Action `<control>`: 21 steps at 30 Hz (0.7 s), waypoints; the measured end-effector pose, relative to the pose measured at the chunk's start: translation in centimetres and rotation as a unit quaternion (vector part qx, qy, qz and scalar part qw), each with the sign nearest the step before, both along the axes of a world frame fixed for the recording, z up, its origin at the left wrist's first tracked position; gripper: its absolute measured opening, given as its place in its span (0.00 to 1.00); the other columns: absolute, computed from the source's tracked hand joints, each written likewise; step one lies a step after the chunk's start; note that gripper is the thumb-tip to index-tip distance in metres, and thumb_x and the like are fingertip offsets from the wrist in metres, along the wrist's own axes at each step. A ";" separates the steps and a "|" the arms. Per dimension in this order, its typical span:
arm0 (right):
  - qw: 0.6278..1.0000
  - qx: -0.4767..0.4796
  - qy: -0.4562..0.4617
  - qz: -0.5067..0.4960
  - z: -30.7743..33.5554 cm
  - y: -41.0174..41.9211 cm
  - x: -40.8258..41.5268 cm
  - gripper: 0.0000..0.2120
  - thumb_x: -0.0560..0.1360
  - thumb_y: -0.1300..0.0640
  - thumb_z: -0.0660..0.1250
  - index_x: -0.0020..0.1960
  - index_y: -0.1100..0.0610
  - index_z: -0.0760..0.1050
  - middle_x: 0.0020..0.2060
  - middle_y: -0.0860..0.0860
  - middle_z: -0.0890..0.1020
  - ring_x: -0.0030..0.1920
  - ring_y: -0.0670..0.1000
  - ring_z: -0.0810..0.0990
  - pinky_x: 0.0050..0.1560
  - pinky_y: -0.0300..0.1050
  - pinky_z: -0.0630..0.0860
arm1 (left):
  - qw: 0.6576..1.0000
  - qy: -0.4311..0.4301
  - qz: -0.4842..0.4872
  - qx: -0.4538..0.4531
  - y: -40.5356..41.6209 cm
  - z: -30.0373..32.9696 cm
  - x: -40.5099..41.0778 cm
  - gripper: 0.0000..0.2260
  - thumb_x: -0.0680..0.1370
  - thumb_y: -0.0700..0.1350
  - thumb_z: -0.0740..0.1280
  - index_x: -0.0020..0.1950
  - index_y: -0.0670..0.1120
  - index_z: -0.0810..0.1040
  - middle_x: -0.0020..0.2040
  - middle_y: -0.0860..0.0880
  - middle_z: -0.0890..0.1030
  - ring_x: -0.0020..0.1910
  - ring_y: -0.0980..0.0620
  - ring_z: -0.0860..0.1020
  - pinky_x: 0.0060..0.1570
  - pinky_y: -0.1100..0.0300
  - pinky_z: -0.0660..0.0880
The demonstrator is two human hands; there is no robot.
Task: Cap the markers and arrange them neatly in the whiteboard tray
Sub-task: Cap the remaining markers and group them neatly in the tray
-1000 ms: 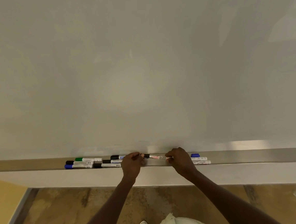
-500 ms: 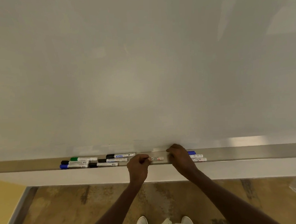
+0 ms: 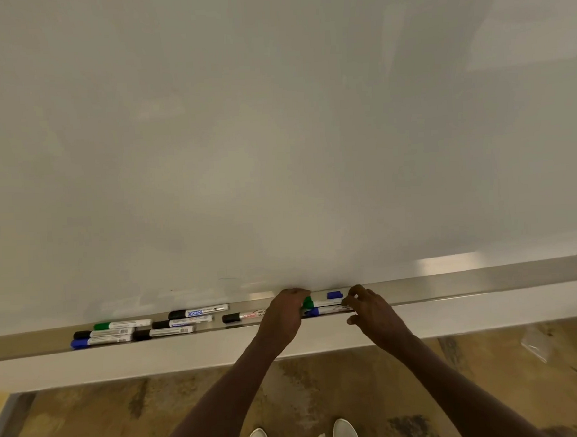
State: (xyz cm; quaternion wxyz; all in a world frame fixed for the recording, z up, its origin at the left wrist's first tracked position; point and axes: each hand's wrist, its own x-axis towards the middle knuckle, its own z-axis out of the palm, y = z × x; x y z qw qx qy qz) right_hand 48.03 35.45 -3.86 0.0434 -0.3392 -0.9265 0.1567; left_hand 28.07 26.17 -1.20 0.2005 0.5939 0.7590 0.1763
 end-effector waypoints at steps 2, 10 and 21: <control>1.000 -0.006 0.013 0.004 0.0 -0.1 0.1 0.18 0.67 0.63 0.75 0.55 0.57 0.77 0.52 0.56 0.77 0.44 0.54 0.78 0.39 0.45 0.80 | 0.999 0.021 -0.012 -0.021 0.2 -0.1 0.1 0.17 0.77 0.35 0.61 0.64 0.46 0.76 0.61 0.46 0.79 0.60 0.47 0.75 0.63 0.59 0.69; 0.999 -0.005 0.037 0.019 0.1 1.1 0.7 0.10 0.71 0.59 0.72 0.51 0.57 0.77 0.52 0.55 0.75 0.38 0.47 0.75 0.37 0.37 0.78 | 0.998 0.048 -0.003 -0.032 0.3 -0.7 0.4 0.11 0.78 0.42 0.62 0.59 0.47 0.78 0.56 0.46 0.80 0.55 0.49 0.76 0.55 0.60 0.71; 0.997 0.017 0.071 -0.022 0.0 2.2 2.1 0.07 0.70 0.62 0.73 0.46 0.55 0.78 0.42 0.51 0.80 0.39 0.48 0.73 0.35 0.41 0.76 | 0.998 -0.007 0.067 -0.020 0.6 -1.3 -0.2 0.09 0.74 0.40 0.68 0.54 0.45 0.79 0.51 0.45 0.81 0.49 0.49 0.78 0.50 0.58 0.74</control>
